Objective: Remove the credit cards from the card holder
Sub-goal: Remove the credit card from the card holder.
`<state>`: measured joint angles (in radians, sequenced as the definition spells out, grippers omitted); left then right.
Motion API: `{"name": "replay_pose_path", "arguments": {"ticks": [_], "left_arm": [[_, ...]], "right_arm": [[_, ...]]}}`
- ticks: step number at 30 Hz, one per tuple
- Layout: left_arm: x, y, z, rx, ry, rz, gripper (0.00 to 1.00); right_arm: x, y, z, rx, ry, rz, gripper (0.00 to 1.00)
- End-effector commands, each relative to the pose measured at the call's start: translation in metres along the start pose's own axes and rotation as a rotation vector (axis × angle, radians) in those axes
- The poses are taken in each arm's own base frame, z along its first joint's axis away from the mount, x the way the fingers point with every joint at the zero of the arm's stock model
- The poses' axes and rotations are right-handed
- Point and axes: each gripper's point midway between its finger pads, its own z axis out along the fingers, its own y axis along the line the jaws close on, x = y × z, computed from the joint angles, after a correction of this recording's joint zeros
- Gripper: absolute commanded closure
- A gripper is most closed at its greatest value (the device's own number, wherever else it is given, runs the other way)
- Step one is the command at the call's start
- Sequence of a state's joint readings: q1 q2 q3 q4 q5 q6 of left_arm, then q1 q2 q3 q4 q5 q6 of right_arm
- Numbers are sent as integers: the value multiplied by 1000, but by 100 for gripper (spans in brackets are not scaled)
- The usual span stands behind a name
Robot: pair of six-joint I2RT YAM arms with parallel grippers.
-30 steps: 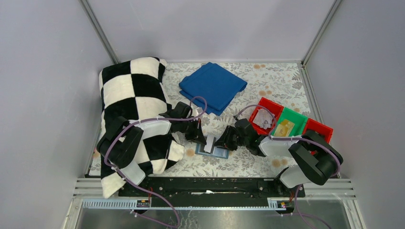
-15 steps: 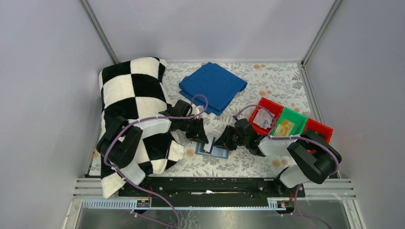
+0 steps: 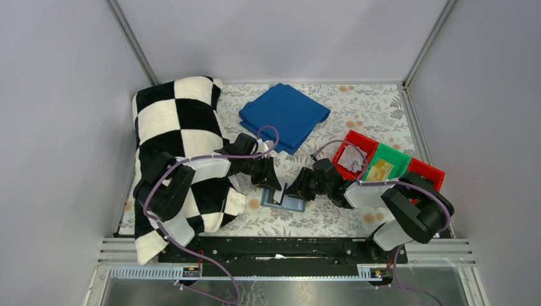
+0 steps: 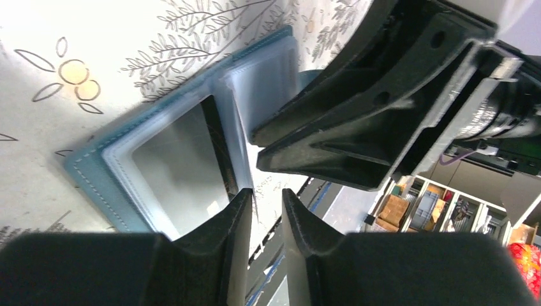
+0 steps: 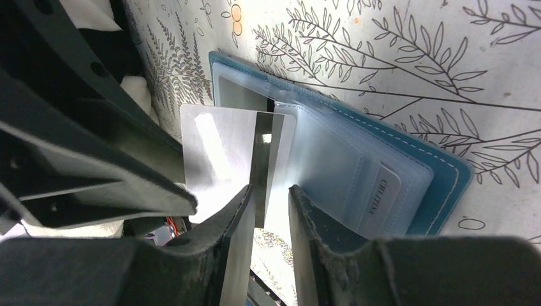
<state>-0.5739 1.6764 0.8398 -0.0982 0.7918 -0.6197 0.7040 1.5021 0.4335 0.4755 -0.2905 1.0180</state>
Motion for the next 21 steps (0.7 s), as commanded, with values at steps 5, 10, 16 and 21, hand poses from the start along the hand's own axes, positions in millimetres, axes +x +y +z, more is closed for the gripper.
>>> {"name": "replay_pose_path", "arguments": {"ticks": [5,10,16,21], "left_arm": [[-5,20,5,-86,-18,4,100],[-19,12,-18,-183,-42,71,100],[-34,-46,-57,-24,-93,143,100],[-34,-108,-80,207,-116,205,100]], "right_arm": [[2,-11,-4,57,5,-15,66],[-8,11,-20,17,-31,-69,61],[-36,62,-56,-138,-147,-137,45],[-50,110,-90,-400,-221,-148,33]]}}
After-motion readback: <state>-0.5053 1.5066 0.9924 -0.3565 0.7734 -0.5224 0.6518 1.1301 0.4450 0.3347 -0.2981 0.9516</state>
